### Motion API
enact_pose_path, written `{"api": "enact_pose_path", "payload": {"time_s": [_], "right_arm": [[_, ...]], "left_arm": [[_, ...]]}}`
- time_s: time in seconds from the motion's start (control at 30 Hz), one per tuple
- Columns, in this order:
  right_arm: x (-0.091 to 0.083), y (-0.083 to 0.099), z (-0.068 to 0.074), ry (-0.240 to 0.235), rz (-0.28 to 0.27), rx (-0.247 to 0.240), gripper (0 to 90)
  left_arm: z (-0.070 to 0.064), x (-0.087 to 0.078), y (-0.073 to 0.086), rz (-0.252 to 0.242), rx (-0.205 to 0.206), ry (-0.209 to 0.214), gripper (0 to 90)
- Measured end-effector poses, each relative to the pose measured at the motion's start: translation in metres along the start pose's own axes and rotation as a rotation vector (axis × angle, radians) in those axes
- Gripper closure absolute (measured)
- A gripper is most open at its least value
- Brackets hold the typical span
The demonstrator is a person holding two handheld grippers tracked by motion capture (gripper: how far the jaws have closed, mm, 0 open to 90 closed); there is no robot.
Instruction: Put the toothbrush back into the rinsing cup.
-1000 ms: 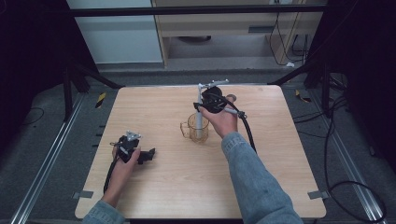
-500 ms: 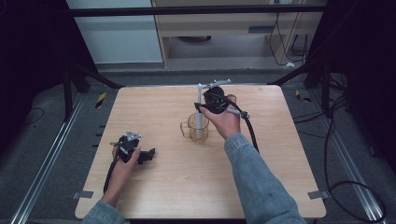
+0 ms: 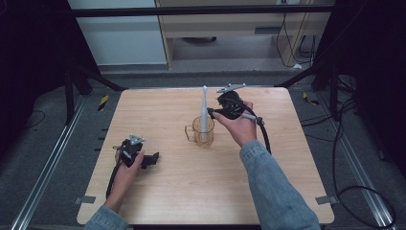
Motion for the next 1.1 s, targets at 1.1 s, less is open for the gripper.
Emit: {"api": "enact_pose_path", "payload": {"time_s": [1.1], "right_arm": [[-0.040, 0.033, -0.045, 0.060, -0.020, 0.019, 15.2]], "left_arm": [[0.000, 0.000, 0.000, 0.001, 0.001, 0.000, 0.0]]}}
Point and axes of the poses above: each handheld gripper's, and its own axes: x roughly forward along the jaws, y roughly out of its underside, z roughly to its left, the point moved 6 cm from there along x, roughly forward along the jaws, and after that the axes turned 6 degrees about z, right-handed, at the moved point
